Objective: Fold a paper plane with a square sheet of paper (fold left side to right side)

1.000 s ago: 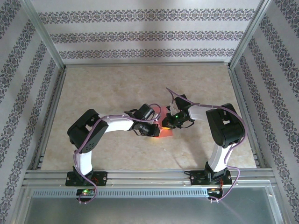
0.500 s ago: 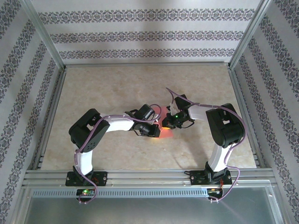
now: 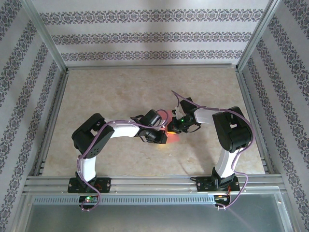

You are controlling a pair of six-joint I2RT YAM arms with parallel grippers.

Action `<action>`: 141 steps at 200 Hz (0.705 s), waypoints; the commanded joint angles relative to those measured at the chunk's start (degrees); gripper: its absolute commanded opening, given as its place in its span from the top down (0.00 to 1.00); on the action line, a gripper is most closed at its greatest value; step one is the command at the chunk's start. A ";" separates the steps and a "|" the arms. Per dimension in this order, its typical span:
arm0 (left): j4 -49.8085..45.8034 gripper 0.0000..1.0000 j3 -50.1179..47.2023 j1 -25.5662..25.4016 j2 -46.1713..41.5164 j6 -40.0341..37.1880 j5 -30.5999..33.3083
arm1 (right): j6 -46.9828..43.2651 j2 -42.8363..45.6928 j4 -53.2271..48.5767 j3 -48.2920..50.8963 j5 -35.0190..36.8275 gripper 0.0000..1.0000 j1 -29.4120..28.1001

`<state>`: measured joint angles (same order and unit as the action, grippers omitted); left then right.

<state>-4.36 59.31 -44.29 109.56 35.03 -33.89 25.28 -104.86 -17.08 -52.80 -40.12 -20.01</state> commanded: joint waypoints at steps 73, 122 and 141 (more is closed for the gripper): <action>-1.66 0.89 -2.85 -2.01 -1.17 0.79 1.37 | -1.15 -1.92 -2.69 -0.29 2.49 1.00 0.21; 1.10 0.89 -6.27 -2.56 -4.81 2.88 0.72 | -1.20 -1.66 -2.68 -0.20 2.06 1.00 0.23; 1.64 0.89 -7.18 -2.30 -8.13 3.03 1.26 | -1.36 -1.32 -2.43 0.02 1.78 1.00 0.23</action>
<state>-1.76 53.98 -45.76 105.73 36.67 -32.60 25.17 -104.88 -18.06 -52.88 -40.56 -20.03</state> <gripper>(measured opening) 0.107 0.060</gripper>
